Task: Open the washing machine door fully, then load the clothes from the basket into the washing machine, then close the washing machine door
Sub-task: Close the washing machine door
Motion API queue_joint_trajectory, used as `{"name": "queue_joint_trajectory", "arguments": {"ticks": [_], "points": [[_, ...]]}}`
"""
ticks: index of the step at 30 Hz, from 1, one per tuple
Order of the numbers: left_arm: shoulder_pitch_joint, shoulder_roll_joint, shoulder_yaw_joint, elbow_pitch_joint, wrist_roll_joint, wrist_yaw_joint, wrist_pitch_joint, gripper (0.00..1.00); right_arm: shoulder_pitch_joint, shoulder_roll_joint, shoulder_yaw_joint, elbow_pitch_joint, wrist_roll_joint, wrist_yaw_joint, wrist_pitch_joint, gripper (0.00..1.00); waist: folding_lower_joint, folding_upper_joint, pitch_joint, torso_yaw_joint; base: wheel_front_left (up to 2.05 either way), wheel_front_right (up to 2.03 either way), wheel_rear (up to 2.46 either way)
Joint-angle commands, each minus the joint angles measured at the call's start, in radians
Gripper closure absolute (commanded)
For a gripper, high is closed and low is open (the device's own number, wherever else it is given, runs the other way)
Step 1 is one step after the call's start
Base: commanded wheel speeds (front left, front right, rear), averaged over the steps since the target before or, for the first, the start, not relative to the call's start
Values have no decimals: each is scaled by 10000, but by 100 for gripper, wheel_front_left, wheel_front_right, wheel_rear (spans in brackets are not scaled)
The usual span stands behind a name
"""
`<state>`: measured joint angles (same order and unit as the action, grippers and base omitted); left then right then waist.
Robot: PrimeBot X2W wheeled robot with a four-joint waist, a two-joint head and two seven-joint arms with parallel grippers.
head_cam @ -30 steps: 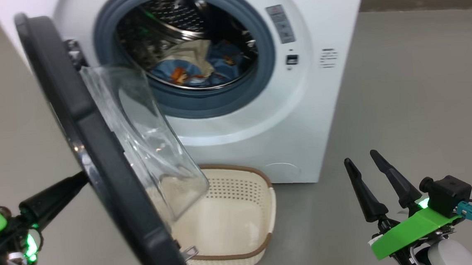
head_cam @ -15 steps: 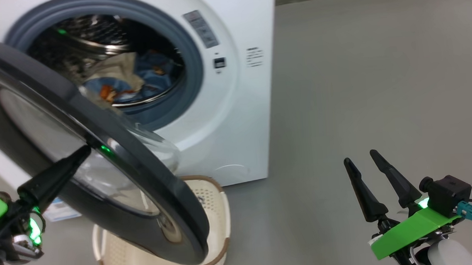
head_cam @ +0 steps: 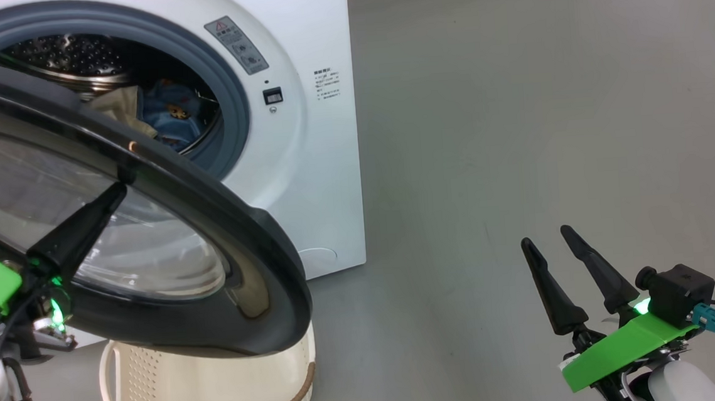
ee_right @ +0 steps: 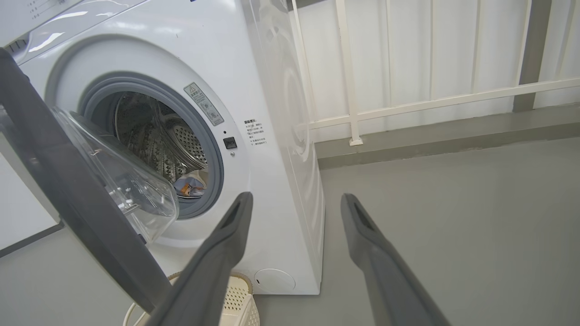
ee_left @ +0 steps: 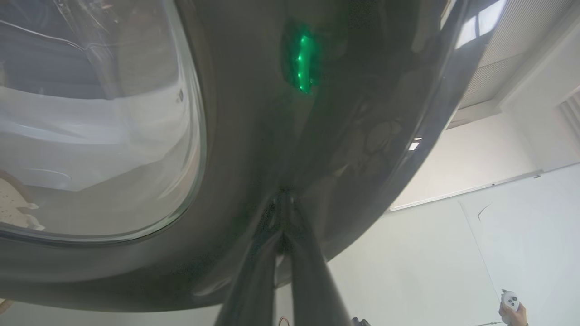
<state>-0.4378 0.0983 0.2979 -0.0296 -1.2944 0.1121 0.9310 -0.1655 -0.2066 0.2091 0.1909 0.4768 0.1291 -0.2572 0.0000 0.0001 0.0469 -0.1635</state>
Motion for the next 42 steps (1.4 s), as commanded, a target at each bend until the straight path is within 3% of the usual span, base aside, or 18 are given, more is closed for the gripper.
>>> {"name": "queue_joint_trajectory", "arguments": {"ticks": [1, 7, 19, 21, 22, 24, 25, 26, 33, 42], "points": [[-451, 251, 241, -108, 114, -151, -94, 100, -283, -33, 164, -244, -8, 16, -46, 0, 0, -1, -24, 43, 0, 0, 0], [-648, 185, 143, 221, 149, -369, -253, 100, -278, -27, 185, -201, 7, 16, -46, 0, 0, -1, -65, 254, 0, 0, 0], [-217, 640, 33, -86, 723, -762, -311, 100, -131, -19, 78, -181, 18, 16, -46, 0, 0, -1, -318, 745, 0, 0, 0], [-40, 654, -35, -195, 885, -931, -405, 76, -123, -15, 77, -172, 24, 16, -46, 0, 0, -1, -347, 837, 0, 0, 0], [-40, 654, -35, -195, 885, -931, -405, 76, -123, -15, 77, -172, 24, 16, -46, 0, 0, -1, -347, 837, 0, 0, 0], [137, 660, -83, -342, 1068, -1089, -542, 48, -101, -15, 70, -175, 28, 16, -46, 0, 0, -1, -373, 938, 0, 0, 0], [231, 674, -113, -424, 1188, -1172, -620, 18, -89, -17, 64, -180, 27, 16, -46, 0, 0, -1, -377, 984, 0, 0, 0], [324, 688, -144, -516, 1314, -1281, -716, 0, -81, -17, 51, -181, 24, 16, -46, 0, 0, -1, -379, 1028, 0, 0, 0], [1142, 888, -234, -926, 2974, -2065, -2312, 0, -85, 24, 20, -198, -2, 16, -46, 0, 0, -1, -359, 1181, 0, 0, 0], [2400, 796, -726, -977, 5133, -2385, -5372, 0, -87, 37, -27, -228, 13, 16, -46, 0, 0, -1, -302, 1125, 0, 0, 0]]}}
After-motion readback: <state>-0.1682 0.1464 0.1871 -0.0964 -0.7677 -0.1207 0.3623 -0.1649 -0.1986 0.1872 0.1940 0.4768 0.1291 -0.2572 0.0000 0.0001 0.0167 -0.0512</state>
